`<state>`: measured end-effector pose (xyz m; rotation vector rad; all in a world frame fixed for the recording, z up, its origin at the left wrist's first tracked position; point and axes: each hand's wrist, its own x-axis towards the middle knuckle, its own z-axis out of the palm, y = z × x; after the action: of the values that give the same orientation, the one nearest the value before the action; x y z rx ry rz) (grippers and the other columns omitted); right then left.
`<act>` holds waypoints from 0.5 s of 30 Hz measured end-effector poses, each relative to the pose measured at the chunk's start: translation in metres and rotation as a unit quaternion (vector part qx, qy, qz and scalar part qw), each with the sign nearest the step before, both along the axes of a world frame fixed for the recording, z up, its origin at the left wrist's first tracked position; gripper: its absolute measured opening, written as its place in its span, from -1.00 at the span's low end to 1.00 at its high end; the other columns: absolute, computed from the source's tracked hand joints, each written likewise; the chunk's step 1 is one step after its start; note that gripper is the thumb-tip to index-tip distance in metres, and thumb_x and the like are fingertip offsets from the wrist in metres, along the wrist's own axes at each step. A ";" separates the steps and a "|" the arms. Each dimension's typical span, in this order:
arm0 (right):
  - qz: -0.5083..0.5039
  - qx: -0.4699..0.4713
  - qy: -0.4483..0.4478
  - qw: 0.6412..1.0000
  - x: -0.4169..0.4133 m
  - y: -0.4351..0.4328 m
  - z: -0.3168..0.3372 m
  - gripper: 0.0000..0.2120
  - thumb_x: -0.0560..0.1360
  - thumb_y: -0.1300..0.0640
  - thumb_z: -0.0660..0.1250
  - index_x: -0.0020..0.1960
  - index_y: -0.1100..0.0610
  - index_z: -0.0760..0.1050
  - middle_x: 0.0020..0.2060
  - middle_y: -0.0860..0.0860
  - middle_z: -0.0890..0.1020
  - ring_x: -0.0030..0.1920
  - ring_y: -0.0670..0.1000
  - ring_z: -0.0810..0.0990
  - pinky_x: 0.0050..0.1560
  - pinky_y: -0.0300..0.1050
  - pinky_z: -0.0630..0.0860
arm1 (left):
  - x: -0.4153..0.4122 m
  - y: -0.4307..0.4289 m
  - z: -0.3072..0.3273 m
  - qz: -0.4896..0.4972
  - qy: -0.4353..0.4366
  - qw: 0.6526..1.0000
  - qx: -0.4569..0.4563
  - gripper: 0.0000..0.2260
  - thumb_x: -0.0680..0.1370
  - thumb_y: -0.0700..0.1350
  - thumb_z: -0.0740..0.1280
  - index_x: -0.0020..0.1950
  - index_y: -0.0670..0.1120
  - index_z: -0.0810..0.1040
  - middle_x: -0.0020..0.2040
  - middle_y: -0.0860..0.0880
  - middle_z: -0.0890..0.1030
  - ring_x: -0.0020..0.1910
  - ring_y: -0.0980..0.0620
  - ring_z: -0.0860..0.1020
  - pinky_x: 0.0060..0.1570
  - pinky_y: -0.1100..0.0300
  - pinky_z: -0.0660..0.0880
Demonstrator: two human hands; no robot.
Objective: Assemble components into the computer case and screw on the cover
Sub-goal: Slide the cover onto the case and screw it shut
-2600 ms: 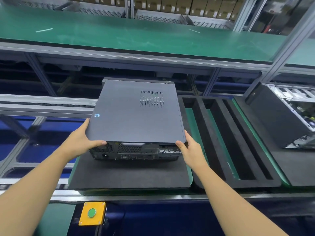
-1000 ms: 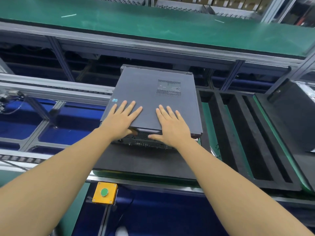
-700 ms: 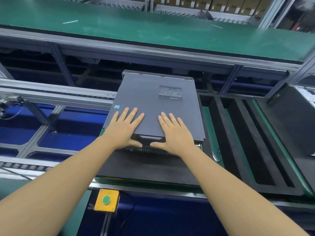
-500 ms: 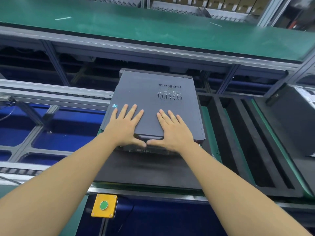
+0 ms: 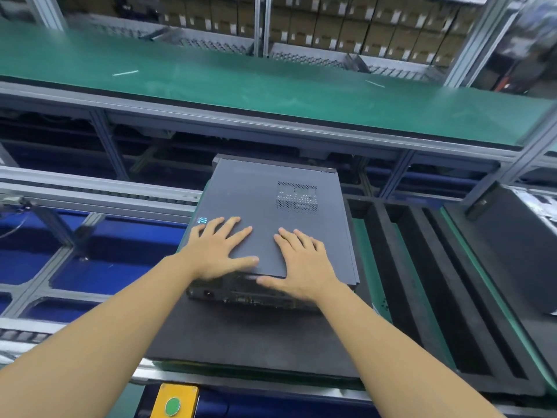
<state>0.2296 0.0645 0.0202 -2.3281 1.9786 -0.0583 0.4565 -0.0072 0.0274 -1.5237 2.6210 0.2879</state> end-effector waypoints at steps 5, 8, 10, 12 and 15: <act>-0.013 0.009 -0.053 0.998 0.002 -0.032 0.013 -0.18 0.36 -0.61 0.10 0.34 -0.03 0.39 0.31 -0.09 0.38 0.29 0.08 0.33 0.27 0.06 0.26 | 0.000 -0.004 0.005 -0.030 0.007 0.999 -0.015 -0.14 0.34 0.61 -0.12 0.58 0.28 -0.08 0.62 0.15 -0.15 0.58 0.01 -0.12 0.49 -0.12 -0.11; -0.055 0.036 -0.124 0.990 -0.004 -0.069 0.015 -0.47 0.52 -0.44 0.14 0.28 -0.09 0.44 0.26 -0.12 0.40 0.32 0.04 0.32 0.24 0.00 0.19 | -0.001 -0.004 -0.002 -0.084 0.026 0.995 -0.040 -0.05 0.34 0.60 0.00 0.61 0.16 -0.09 0.62 0.13 -0.20 0.58 0.01 -0.22 0.50 -0.09 -0.17; -0.081 0.046 -0.125 0.988 -0.004 -0.098 0.015 -0.54 0.56 -0.36 0.18 0.28 -0.08 0.45 0.28 -0.08 0.40 0.34 0.06 0.32 0.27 0.01 0.19 | -0.004 -0.005 -0.006 -0.129 0.004 0.990 -0.052 0.06 0.29 0.65 -0.05 0.62 0.09 -0.17 0.61 0.11 -0.27 0.58 -0.04 -0.28 0.50 -0.15 -0.22; -0.087 0.050 -0.103 0.990 0.001 -0.126 0.013 -0.55 0.55 -0.31 0.24 0.30 -0.06 0.43 0.31 -0.03 0.39 0.36 0.09 0.32 0.30 0.04 0.22 | -0.008 -0.010 -0.010 -0.153 -0.011 0.986 -0.066 0.10 0.27 0.67 -0.08 0.62 0.05 -0.19 0.60 0.08 -0.29 0.57 -0.08 -0.30 0.49 -0.21 -0.22; -0.105 0.044 -0.100 0.988 0.009 -0.158 0.012 -0.57 0.56 -0.24 0.28 0.31 -0.02 0.43 0.34 0.02 0.38 0.38 0.13 0.32 0.31 0.08 0.26 | -0.008 -0.013 -0.010 -0.169 -0.014 0.983 -0.071 0.08 0.30 0.65 -0.08 0.62 0.02 -0.18 0.61 0.05 -0.25 0.57 -0.12 -0.29 0.48 -0.26 -0.20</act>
<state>0.2382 -0.0939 0.0320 -1.9678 2.0707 -0.2064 0.4481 -0.0206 0.0170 -1.0755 2.8671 0.0521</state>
